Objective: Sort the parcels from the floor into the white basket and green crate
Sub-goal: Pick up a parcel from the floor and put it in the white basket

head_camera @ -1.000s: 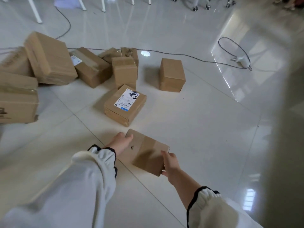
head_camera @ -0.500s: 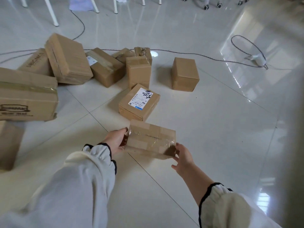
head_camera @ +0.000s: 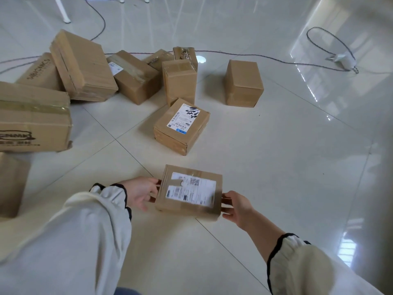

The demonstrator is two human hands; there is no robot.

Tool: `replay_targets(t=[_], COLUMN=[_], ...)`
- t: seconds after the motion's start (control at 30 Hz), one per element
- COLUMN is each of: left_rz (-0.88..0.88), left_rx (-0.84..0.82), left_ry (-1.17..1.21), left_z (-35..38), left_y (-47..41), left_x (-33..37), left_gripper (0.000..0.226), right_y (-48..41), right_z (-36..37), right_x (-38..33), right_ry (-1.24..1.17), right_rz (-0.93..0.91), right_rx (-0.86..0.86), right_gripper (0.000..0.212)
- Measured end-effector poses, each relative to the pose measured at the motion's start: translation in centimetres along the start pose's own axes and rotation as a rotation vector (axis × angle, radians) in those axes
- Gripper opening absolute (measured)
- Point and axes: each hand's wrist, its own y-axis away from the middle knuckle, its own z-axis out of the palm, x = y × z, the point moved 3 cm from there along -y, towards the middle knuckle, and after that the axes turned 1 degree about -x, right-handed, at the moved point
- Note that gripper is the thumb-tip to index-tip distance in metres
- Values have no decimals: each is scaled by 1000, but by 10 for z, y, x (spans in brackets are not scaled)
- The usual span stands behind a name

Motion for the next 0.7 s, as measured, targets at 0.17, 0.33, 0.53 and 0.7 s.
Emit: replay_targets(t=[0.17, 0.33, 0.53, 0.7], left_rz=[-6, -4, -73, -104], left_rx=[8, 35, -52, -23], left_ry=[-12, 81, 103, 151], left_z=[-3, -3, -8, -10], left_y=[-7, -13, -20, -29], left_x=[2, 1, -7, -7], left_gripper=[42, 37, 40, 61], right_y=[-3, -4, -13, -11], right_z=[4, 5, 4, 11], right_x=[0, 1, -6, -3], right_ry=[62, 50, -249, -117], right_rz=[-2, -6, -73, -106], right_rx=[9, 19, -10, 45], right_gripper=[23, 26, 25, 21])
